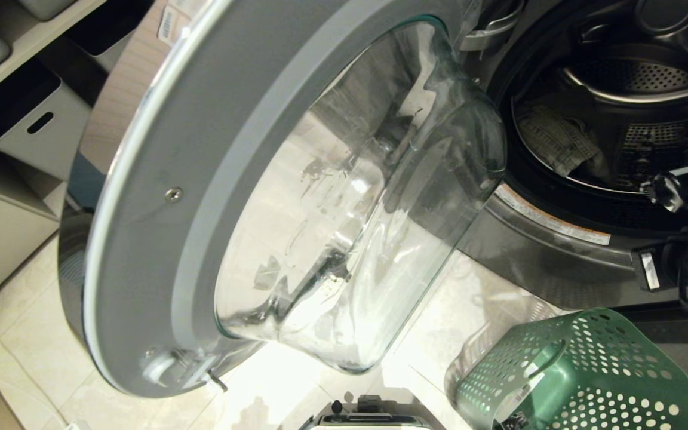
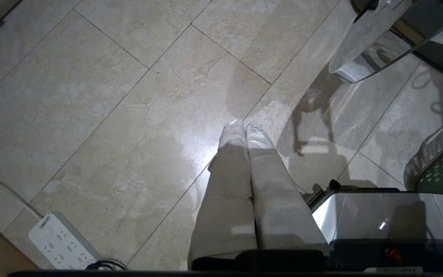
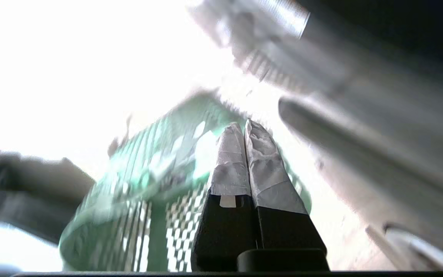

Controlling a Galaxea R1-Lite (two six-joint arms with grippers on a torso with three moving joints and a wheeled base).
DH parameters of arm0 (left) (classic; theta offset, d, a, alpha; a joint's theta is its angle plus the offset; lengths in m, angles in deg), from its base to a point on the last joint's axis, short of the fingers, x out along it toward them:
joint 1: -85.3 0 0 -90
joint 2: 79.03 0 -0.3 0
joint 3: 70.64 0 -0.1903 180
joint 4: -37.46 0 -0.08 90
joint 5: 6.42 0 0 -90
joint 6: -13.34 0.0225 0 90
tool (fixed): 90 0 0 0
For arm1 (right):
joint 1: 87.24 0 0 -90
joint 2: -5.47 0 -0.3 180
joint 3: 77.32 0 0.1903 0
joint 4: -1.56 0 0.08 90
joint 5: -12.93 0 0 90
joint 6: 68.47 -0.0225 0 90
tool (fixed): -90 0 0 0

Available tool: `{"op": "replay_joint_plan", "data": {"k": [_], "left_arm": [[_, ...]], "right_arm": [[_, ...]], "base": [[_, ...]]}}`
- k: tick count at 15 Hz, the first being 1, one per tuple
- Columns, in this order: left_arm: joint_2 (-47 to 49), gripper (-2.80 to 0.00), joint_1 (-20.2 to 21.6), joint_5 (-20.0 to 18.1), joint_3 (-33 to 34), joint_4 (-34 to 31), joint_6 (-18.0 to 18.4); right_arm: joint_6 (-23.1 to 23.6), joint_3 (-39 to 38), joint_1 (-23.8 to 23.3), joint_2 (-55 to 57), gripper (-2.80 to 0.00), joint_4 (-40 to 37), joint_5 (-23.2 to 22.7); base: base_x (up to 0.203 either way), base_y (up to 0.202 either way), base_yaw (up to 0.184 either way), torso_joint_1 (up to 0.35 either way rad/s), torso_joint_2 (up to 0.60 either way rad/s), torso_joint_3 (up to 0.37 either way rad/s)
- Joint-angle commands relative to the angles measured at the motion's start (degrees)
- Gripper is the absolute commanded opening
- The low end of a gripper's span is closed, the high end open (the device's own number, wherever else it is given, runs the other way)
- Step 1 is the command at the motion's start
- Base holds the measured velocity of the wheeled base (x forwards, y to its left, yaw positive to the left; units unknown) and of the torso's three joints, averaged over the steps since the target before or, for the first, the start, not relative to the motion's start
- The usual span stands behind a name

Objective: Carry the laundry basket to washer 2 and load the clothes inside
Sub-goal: Close the washing machine door with the left hand

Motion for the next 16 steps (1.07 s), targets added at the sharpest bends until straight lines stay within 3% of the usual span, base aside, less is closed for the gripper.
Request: {"op": "replay_joint_plan", "data": {"k": [1,6,10,13,16], "left_arm": [[0.05,-2.8,0.0,-0.01,0.0,0.0,-0.02],[0.05,-2.8,0.0,-0.01,0.0,0.0,-0.02],[0.05,-2.8,0.0,-0.01,0.0,0.0,-0.02],[0.05,-2.8,0.0,-0.01,0.0,0.0,-0.02],[0.05,-2.8,0.0,-0.01,0.0,0.0,-0.02]], "right_arm": [[0.23,-5.9,1.53,-8.08,-2.8,-0.11,-0.05],[0.04,-18.02,7.12,-21.63,-2.8,-0.11,-0.34],[-0.05,-33.21,8.76,-35.43,-2.8,1.28,-0.78],[-0.13,-43.67,6.57,-48.47,-2.8,2.39,-2.36],[0.4,-48.44,0.56,-61.31,-2.8,2.22,-8.55]], "base": [[0.0,0.0,0.0,0.0,0.0,0.0],[0.0,0.0,0.0,0.0,0.0,0.0],[0.0,0.0,0.0,0.0,0.0,0.0],[0.0,0.0,0.0,0.0,0.0,0.0],[0.0,0.0,0.0,0.0,0.0,0.0]]}}
